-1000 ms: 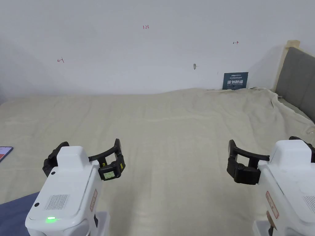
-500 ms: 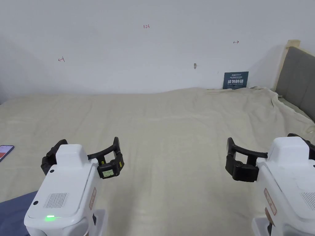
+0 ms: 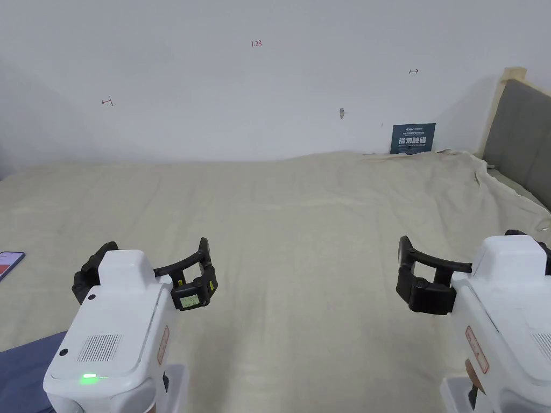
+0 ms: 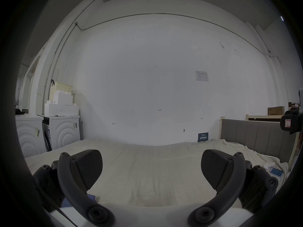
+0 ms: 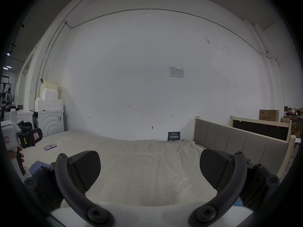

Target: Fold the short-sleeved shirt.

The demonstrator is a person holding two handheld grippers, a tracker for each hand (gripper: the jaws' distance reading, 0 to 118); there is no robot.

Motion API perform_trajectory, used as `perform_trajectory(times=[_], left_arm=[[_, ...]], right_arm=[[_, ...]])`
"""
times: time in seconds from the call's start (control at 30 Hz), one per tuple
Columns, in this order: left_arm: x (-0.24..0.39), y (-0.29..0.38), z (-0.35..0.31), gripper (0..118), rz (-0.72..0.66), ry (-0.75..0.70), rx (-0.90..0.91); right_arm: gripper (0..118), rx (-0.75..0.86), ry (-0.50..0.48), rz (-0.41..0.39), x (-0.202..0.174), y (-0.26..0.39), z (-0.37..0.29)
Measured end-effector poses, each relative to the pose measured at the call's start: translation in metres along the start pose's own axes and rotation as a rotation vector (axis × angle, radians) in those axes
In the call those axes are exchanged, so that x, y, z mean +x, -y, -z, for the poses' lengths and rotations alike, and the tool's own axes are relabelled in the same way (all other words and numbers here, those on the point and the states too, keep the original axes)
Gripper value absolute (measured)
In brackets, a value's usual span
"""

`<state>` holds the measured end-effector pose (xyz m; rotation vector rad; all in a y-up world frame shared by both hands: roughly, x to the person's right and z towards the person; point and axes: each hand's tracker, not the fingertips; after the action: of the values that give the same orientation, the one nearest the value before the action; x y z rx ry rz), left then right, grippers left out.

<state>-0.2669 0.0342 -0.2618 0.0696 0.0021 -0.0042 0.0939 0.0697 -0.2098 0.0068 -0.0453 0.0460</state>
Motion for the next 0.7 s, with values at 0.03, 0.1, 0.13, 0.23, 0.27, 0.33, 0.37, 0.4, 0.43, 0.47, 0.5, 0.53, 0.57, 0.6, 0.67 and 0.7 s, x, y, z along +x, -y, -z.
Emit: perform_trajectory(times=[0.03, 0.1, 0.13, 0.23, 0.27, 0.33, 0.37, 0.4, 0.43, 0.47, 0.5, 0.53, 0.57, 0.6, 0.67, 0.7], left_arm=[[-0.0001, 0.0, 0.0001, 118, 0.0, 0.001, 0.0], [-0.0002, -0.0001, 0.0002, 118, 0.002, 0.003, 0.001], [-0.0004, -0.0002, 0.0, 118, 0.003, 0.002, 0.001], [0.0, 0.0001, 0.0004, 118, 0.005, 0.005, 0.0], [0.0, 0.0004, 0.0002, 118, 0.005, 0.005, 0.0], [0.0003, 0.0003, 0.0007, 118, 0.006, 0.007, 0.0], [0.0005, 0.0001, 0.0009, 118, 0.007, 0.008, 0.001], [0.001, -0.0004, 0.0003, 118, 0.009, 0.009, 0.002], [0.0013, -0.0008, 0.0003, 118, 0.011, 0.008, 0.004], [0.0013, -0.0011, 0.0005, 118, 0.011, 0.009, 0.005], [0.0013, -0.0015, 0.0007, 118, 0.01, 0.01, 0.006], [0.0012, -0.0016, 0.0005, 118, 0.008, 0.007, 0.01], [0.0011, -0.0018, 0.0008, 118, 0.007, 0.008, 0.01], [0.0011, -0.0019, 0.0012, 118, 0.006, 0.01, 0.008], [0.0012, -0.0012, 0.002, 118, 0.008, 0.012, 0.003], [0.0015, -0.0007, 0.0023, 118, 0.011, 0.012, 0.001]], right_arm=[[118, 0.001, 0.001, 0.002, -0.0002, -0.0008, -0.0006], [118, 0.004, -0.002, 0.004, -0.0005, -0.0016, -0.0013], [118, 0.005, -0.002, 0.004, -0.0009, -0.0017, -0.0015], [118, 0.005, 0.001, -0.001, -0.0008, -0.0021, -0.0012], [118, 0.004, 0.002, 0.0, -0.0009, -0.0024, -0.001], [118, 0.006, 0.002, 0.005, -0.0015, -0.0052, -0.0015], [118, 0.006, 0.003, 0.006, -0.0017, -0.0058, -0.0015], [118, 0.005, 0.003, 0.008, -0.0018, -0.0063, -0.0013], [118, 0.006, 0.002, 0.01, -0.0003, -0.0051, 0.0001], [118, 0.005, 0.002, 0.01, 0.0006, -0.0044, 0.001], [118, 0.006, 0.002, 0.01, 0.0009, -0.0041, 0.0014], [118, 0.006, 0.002, 0.008, 0.0008, -0.0043, 0.0016], [118, 0.005, 0.002, 0.007, 0.0006, -0.0047, 0.0015], [118, 0.005, 0.002, 0.007, 0.0003, -0.0054, 0.0013], [118, 0.005, 0.001, 0.007, -0.0001, -0.006, 0.0012], [118, 0.005, 0.001, 0.007, 0.001, -0.0048, 0.0021]])
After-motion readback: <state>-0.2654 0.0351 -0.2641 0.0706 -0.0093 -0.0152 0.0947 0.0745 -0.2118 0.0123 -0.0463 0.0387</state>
